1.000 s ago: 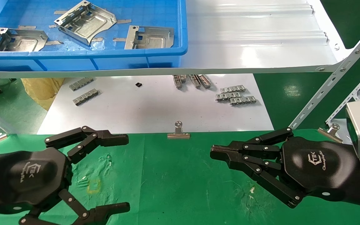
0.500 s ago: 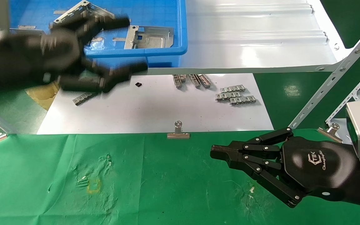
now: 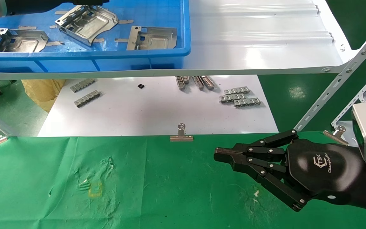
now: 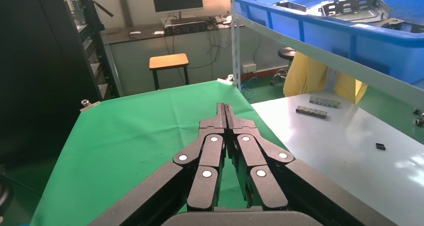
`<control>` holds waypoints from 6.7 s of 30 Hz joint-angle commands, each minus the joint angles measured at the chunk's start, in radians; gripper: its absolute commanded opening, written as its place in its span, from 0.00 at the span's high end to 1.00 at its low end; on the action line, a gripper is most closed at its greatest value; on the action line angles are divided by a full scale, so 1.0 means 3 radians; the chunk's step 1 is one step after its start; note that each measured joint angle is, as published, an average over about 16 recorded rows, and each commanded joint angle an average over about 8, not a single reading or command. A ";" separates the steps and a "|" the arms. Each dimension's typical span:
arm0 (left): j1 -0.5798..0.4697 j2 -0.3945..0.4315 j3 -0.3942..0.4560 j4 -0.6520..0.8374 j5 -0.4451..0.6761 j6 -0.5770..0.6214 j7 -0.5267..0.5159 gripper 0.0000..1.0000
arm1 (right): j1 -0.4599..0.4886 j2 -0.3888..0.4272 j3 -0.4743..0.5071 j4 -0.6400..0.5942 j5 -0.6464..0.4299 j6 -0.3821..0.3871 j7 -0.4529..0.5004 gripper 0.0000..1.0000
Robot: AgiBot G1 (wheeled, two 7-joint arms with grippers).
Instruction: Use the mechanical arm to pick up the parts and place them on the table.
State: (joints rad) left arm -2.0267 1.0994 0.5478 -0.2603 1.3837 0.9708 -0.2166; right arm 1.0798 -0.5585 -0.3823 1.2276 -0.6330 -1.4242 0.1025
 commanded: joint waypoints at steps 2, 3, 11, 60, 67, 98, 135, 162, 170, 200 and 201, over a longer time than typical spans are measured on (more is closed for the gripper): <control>-0.0152 0.0075 0.0055 0.0309 0.0122 -0.0204 0.0013 0.40 | 0.0000 0.0000 0.0000 0.0000 0.0000 0.0000 0.0000 0.50; -0.0183 0.0080 0.0077 0.0374 0.0157 -0.0227 0.0015 0.53 | 0.0000 0.0000 0.0000 0.0000 0.0000 0.0000 0.0000 0.37; -0.0313 0.0071 0.0190 0.0705 0.0327 -0.0197 -0.0027 1.00 | 0.0000 0.0000 0.0000 0.0000 0.0000 0.0000 0.0000 0.00; -0.0571 -0.0093 0.0115 0.0643 0.0202 0.0604 0.0378 1.00 | 0.0000 0.0000 0.0000 0.0000 0.0000 0.0000 0.0000 0.00; -0.0540 -0.0256 -0.0033 0.0461 -0.0081 0.1786 0.0743 1.00 | 0.0000 0.0000 0.0000 0.0000 0.0000 0.0000 0.0000 0.00; 0.0650 -0.1195 0.1550 -0.1208 -0.0721 0.1949 0.2064 1.00 | 0.0000 0.0000 0.0000 0.0000 0.0000 0.0000 0.0000 0.00; 0.1018 -0.0890 0.1486 0.0052 -0.1231 0.2112 0.2334 0.00 | 0.0000 0.0000 0.0000 0.0000 0.0000 0.0000 0.0000 0.00; 0.1484 -0.1070 0.1034 -0.0657 -0.1499 0.2051 0.1828 0.00 | -0.0001 0.0001 0.0000 -0.0001 0.0001 0.0002 0.0000 0.00; 0.1762 -0.1162 0.0716 -0.1112 -0.1611 0.2001 0.1542 0.00 | -0.0001 0.0001 0.0000 -0.0001 0.0001 0.0002 0.0000 0.00; 0.2805 -0.1505 -0.0473 -0.2811 -0.2029 0.1815 0.0475 0.00 | -0.0001 0.0001 0.0000 -0.0001 0.0001 0.0002 0.0000 0.00; 0.2840 -0.1517 -0.0513 -0.2868 -0.2043 0.1809 0.0439 0.00 | -0.0001 0.0001 0.0000 -0.0001 0.0001 0.0002 0.0000 0.00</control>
State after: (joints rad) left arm -1.1750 0.6443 0.3942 -1.1204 0.7709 1.5136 -0.0847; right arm 1.0796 -0.5583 -0.3823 1.2274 -0.6328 -1.4238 0.1024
